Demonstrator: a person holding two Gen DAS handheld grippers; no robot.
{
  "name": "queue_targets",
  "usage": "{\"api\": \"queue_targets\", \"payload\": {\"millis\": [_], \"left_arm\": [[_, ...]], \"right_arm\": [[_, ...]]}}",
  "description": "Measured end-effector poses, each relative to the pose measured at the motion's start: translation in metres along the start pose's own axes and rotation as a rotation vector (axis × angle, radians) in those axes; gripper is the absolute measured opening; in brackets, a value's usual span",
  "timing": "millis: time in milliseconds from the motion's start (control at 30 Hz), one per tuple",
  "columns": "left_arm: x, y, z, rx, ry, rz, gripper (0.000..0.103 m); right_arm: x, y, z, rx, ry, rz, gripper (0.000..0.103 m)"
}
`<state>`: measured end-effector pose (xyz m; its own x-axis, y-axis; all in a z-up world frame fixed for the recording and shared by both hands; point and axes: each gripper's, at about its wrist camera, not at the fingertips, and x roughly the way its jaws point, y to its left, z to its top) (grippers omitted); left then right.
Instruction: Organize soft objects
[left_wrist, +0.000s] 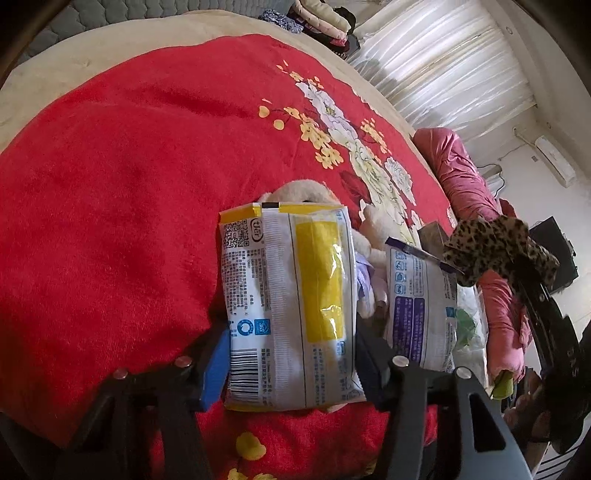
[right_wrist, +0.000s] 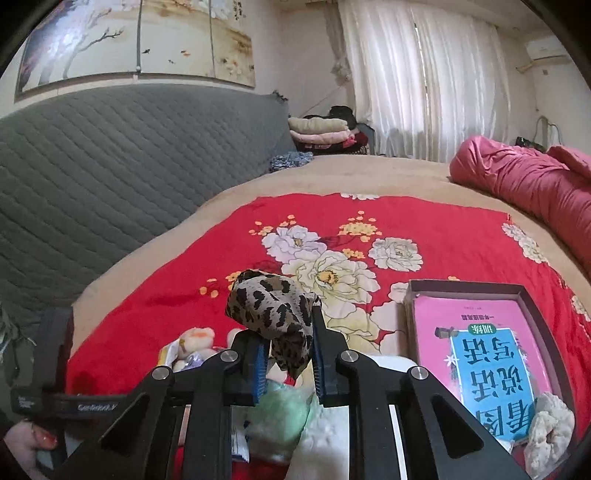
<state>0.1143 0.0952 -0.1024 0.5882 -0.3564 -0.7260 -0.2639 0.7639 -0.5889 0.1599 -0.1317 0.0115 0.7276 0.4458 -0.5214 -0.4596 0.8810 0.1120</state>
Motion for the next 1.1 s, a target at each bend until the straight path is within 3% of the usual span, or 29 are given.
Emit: {"api": "queue_targets", "payload": {"millis": [433,633,1100], "left_arm": [[-0.014,0.004,0.001,-0.036,-0.042,-0.048,0.054],[-0.034,-0.004,0.003,0.01,-0.129,-0.033,0.054],[-0.047,-0.037,-0.007,0.147,-0.168,-0.035,0.054]], "right_arm": [[-0.026,0.006,0.002,-0.007,-0.046,0.02,0.02],[-0.035,-0.002,0.005,0.02,-0.072,0.007,0.02],[-0.055,-0.015,0.002,0.057,-0.098,-0.014,0.02]]}}
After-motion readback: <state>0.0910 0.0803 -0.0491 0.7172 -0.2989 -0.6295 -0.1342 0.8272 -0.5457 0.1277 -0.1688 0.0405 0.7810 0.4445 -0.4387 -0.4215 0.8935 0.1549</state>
